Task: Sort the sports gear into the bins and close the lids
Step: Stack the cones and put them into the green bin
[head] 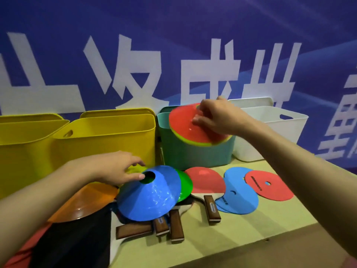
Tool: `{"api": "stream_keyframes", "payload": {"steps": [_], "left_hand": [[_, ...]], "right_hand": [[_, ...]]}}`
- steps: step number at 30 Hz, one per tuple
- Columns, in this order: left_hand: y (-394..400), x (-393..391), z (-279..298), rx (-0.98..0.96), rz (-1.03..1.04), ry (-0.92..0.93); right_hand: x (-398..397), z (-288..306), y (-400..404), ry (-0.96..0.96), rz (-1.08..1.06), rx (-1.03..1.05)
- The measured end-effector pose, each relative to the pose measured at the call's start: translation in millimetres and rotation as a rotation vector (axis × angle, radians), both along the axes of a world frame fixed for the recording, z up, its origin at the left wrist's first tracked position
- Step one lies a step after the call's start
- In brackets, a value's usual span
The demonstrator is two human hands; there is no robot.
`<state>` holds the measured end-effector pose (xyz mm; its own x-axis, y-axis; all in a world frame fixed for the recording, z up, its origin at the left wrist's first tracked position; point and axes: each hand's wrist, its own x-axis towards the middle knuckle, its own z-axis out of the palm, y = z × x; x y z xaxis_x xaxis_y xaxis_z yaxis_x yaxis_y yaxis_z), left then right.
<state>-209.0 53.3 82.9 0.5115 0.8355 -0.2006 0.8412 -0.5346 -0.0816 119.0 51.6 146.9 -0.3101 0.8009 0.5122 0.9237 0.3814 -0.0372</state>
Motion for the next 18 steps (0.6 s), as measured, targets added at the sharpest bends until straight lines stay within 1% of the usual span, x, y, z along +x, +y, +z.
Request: {"api": "stream_keyframes", "payload": {"steps": [2,4,8,13,15,18], "left_hand": [[0.7,-7.4,-6.3,-0.012,-0.009,0.01],[-3.9,-10.2,-10.1,-0.029,-0.016,0.003],[-12.9,-10.1,-19.5,0.008,-0.072,0.034],[-10.1,-10.4,-30.9,0.03,-0.134,-0.005],[-4.8,-9.5,-33.5,0.034,-0.161,-0.029],[1.9,-6.1,-34.1,0.049,-0.192,-0.066]], "right_hand": [[-7.9,21.9,22.1,0.06,-0.046,0.034],[-13.5,40.2,50.2,0.08,-0.099,0.057],[-17.9,51.0,103.0,0.011,-0.233,0.01],[-15.5,16.6,145.1,-0.047,-0.333,-0.071],[-15.4,-0.8,151.0,-0.019,-0.354,-0.087],[-14.9,-21.1,146.5,0.057,-0.305,-0.017]]}}
